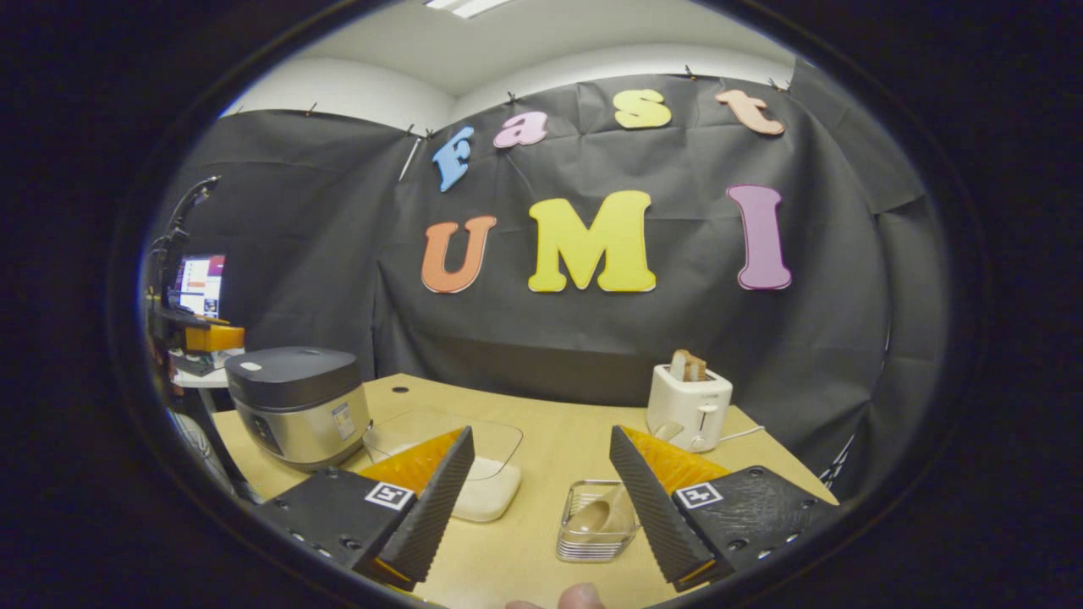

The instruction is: Close the left gripper, press the button to open the rice cooker; take a wooden spoon from the chopstick holder with the right hand, scoop a spoonful of rice and pour it into the rice cooker, then put the wooden spoon back into the chopstick holder.

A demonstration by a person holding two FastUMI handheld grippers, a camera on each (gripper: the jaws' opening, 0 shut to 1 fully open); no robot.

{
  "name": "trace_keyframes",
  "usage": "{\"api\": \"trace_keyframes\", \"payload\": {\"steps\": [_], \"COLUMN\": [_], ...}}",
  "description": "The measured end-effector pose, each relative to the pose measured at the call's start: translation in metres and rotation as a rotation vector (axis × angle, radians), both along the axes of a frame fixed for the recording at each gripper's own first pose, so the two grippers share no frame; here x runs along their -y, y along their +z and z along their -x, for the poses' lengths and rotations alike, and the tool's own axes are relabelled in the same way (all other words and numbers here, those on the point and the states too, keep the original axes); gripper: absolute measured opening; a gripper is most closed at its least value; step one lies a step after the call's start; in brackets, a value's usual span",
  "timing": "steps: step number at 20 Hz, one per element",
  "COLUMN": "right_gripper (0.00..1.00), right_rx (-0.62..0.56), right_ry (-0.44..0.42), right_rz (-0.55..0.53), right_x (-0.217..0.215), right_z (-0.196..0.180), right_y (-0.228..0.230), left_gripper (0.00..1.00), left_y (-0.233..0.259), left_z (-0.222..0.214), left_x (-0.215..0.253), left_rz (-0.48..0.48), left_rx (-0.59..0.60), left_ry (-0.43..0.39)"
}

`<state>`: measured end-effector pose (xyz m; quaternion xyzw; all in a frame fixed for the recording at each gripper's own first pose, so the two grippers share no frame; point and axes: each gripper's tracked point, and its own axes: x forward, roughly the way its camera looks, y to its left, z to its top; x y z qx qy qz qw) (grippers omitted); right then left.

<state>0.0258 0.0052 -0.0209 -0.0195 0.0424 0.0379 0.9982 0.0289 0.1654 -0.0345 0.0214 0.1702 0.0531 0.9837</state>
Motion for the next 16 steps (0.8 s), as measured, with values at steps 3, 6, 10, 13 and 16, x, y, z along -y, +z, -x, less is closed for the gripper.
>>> {"api": "trace_keyframes", "payload": {"steps": [3, 6, 10, 13, 16], "right_gripper": [0.96, 0.96, 0.95, 0.95, 0.96], "right_rx": [0.012, 0.008, 0.010, 0.006, -0.007], "right_ry": [-0.008, -0.010, -0.020, -0.028, -0.019], "right_rz": [-0.010, -0.005, 0.001, -0.015, -0.027], "right_x": [0.007, 0.009, 0.016, 0.021, 0.019], "right_z": [-0.001, -0.003, -0.003, -0.007, -0.008], "right_y": [0.005, 0.004, 0.004, 0.002, -0.006], "left_gripper": [0.23, 0.11, 0.03, 0.03, 0.03], "left_y": [-0.009, -0.026, -0.042, -0.045, -0.046], "left_z": [-0.013, -0.014, -0.011, -0.012, -0.011], "left_x": [-0.008, -0.007, -0.009, -0.010, -0.011], "left_rz": [0.080, 0.165, 0.137, 0.111, 0.117], "left_rx": [-0.090, -0.222, -0.334, -0.358, -0.390], "left_ry": [-0.004, -0.034, -0.042, -0.039, -0.037]}}
